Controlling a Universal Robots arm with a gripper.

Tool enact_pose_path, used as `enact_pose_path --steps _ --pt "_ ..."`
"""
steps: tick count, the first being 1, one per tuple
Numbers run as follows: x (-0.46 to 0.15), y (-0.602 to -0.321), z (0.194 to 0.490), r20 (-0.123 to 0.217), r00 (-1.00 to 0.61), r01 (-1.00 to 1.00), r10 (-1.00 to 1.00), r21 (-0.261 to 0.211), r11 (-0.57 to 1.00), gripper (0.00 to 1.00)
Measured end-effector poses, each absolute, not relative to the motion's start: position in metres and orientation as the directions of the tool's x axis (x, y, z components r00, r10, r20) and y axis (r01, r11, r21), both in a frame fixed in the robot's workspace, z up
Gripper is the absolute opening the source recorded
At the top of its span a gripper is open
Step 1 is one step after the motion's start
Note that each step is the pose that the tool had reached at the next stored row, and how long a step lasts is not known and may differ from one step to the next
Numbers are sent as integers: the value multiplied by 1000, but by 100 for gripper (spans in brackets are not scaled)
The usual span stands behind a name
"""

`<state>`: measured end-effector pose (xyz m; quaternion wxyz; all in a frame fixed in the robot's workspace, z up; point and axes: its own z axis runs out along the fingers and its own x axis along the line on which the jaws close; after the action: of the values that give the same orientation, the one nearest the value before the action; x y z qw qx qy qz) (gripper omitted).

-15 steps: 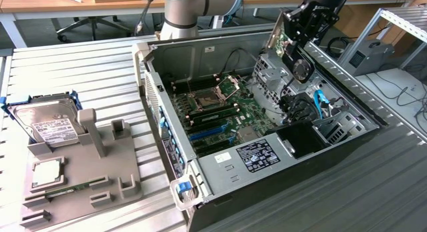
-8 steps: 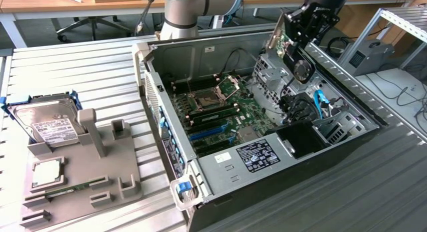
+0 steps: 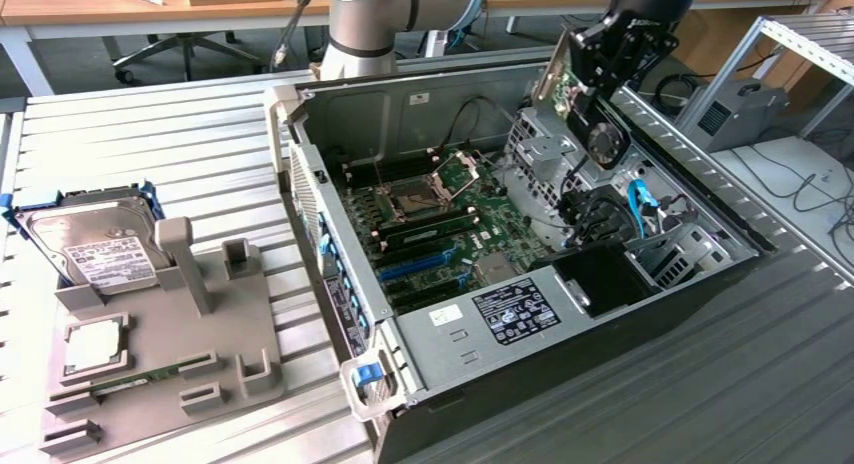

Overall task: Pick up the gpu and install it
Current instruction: 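Pick up the gpu and move the gpu toward the slot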

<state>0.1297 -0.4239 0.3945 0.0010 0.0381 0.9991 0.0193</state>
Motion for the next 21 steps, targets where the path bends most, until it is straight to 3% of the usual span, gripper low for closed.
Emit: enact_pose_path --steps 21 --pt "104 -424 391 -1 -997 76 76 39 996 26"
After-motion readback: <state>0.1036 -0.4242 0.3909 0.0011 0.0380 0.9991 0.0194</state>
